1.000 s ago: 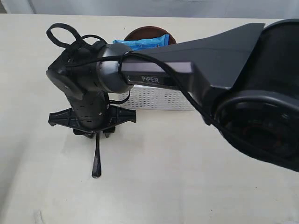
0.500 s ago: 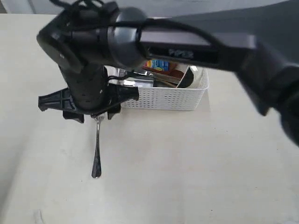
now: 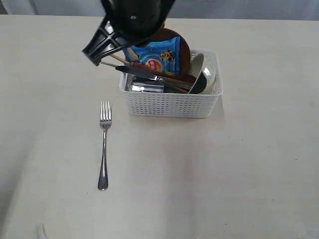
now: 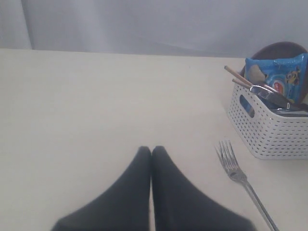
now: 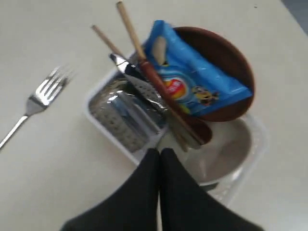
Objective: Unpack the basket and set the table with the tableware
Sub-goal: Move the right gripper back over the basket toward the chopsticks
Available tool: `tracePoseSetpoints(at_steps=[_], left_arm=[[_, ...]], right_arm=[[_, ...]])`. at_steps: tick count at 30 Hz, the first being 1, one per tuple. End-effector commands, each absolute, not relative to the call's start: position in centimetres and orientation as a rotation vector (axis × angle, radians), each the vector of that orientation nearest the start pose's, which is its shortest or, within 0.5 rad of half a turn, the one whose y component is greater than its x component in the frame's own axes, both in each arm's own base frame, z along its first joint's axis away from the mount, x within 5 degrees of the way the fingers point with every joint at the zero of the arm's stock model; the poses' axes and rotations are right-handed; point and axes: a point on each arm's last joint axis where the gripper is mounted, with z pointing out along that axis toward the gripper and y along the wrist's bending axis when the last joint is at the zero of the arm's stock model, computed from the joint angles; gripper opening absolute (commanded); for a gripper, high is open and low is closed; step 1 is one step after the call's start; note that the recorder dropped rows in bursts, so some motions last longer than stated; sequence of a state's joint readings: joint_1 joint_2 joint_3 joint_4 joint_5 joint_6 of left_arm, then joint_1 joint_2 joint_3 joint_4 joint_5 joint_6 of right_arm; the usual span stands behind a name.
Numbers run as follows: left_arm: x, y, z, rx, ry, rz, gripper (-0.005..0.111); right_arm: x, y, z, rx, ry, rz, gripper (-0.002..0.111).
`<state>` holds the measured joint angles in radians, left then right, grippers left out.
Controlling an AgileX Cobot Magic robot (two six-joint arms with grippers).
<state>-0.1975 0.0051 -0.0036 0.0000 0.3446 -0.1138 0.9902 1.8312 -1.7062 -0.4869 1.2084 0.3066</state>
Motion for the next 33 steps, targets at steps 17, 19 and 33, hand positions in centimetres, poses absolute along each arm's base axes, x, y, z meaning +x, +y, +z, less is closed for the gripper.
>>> tracePoseSetpoints(at_steps=[17,19,33], left_arm=[[5.2,-1.0,18.2,0.078,1.83,-0.217,0.0],[5.2,-1.0,18.2,0.078,1.83,-0.217,0.0],[5.2,-1.0,18.2,0.078,1.83,-0.217,0.0]], right_arm=[[28.8,26.3,21.4,-1.237,2.272,-0.181,0.0],[29.0,26.5,21.3,-1.241,2.245,-0.164,0.001],[29.7,27.9,18.7,-1.215,2.232,-0.084,0.041]])
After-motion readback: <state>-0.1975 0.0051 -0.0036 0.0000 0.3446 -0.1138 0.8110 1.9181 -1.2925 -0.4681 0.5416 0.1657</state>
